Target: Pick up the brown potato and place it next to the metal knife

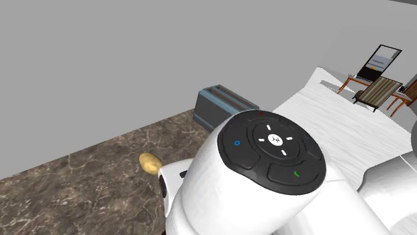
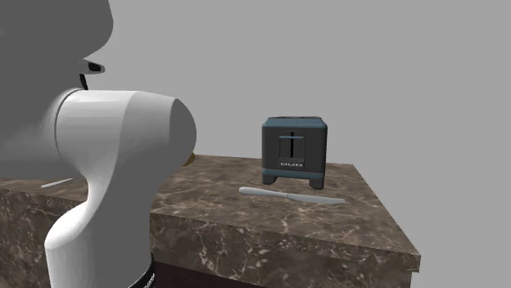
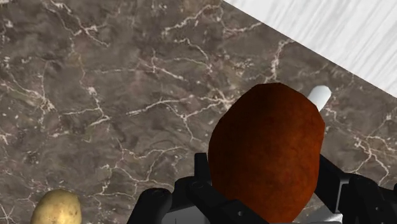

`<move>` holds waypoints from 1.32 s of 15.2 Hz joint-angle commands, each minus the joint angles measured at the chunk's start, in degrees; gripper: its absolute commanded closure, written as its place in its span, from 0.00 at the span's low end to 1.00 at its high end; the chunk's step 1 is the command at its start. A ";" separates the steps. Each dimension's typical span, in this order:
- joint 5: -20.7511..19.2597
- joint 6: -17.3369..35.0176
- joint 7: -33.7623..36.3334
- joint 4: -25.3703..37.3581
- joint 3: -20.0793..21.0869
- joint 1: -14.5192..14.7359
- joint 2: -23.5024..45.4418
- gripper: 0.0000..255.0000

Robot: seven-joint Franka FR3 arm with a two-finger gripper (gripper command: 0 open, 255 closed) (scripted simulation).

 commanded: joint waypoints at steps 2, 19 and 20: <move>-0.08 2.01 1.05 -1.41 0.86 0.11 0.68 1.00; -4.20 16.18 5.75 -8.94 4.57 -1.67 8.30 1.00; -4.68 17.03 6.19 -9.26 4.81 -1.86 8.92 1.00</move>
